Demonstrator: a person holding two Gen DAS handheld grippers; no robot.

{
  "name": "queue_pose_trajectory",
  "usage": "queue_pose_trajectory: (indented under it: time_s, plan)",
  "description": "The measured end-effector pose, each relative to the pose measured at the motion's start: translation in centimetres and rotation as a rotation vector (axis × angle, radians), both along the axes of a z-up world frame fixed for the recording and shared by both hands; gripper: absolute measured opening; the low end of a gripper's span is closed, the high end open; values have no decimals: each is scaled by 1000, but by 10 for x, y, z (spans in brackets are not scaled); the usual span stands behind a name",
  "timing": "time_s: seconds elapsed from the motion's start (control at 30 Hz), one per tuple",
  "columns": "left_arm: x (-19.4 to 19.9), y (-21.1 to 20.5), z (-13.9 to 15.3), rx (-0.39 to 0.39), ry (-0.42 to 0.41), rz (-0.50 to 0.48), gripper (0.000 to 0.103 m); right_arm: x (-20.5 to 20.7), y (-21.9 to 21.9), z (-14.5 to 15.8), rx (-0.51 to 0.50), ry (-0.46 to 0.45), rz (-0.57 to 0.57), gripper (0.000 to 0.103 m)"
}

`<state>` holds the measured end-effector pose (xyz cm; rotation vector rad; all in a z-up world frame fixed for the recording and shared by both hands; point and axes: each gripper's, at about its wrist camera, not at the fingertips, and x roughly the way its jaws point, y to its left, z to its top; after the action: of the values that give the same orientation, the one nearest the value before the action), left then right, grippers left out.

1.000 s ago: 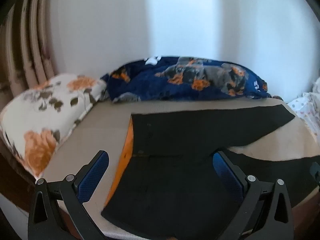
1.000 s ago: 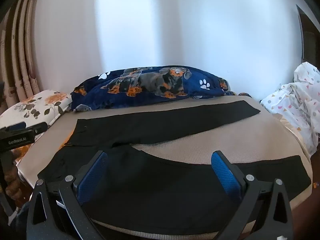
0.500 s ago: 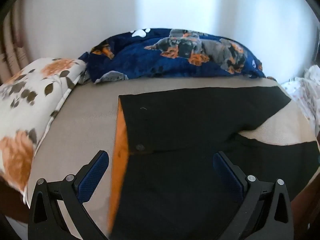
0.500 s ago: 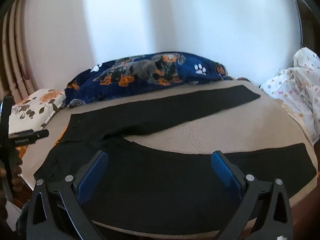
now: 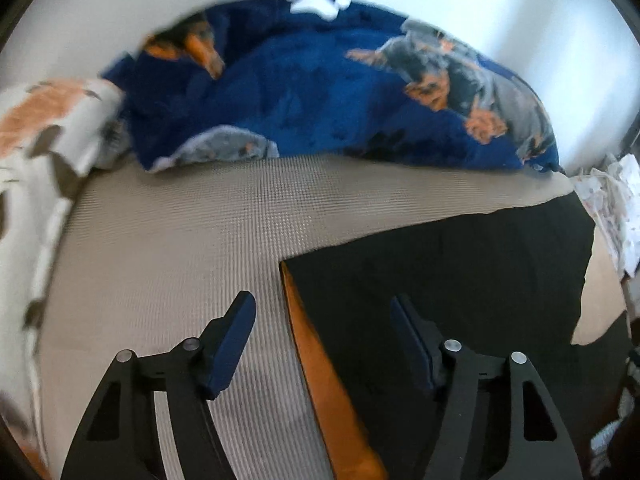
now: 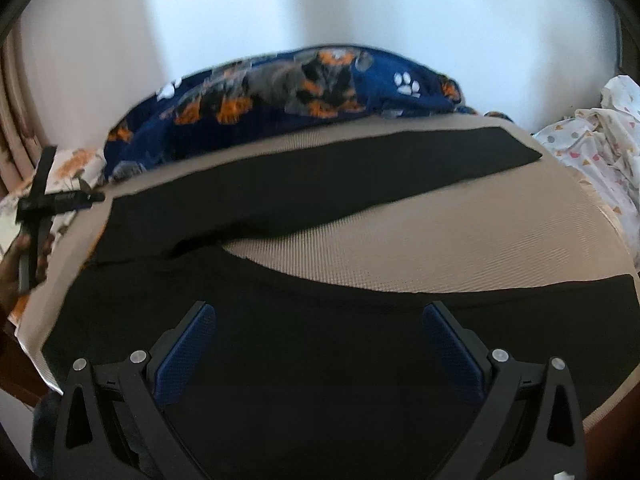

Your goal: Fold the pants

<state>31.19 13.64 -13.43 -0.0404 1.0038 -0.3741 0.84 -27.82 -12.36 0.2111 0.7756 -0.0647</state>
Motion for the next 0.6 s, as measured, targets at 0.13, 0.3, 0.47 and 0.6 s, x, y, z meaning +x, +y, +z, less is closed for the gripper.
queue_pose_trajectory:
  time_s: [0.13, 0.3, 0.47, 0.6]
  plan:
    - [30, 3, -27, -25, 88, -79, 69, 10, 4, -5, -16, 25, -2, 103]
    - [34, -8, -32, -65, 96, -234, 58, 18, 7, -9, -19, 38, -2, 103]
    - [27, 3, -22, -62, 69, -80, 13, 24, 11, -16, 19, 58, 24, 103]
    - [-19, -9, 14, -33, -88, -64, 9, 38, -2, -7, 161, 41, 66, 103]
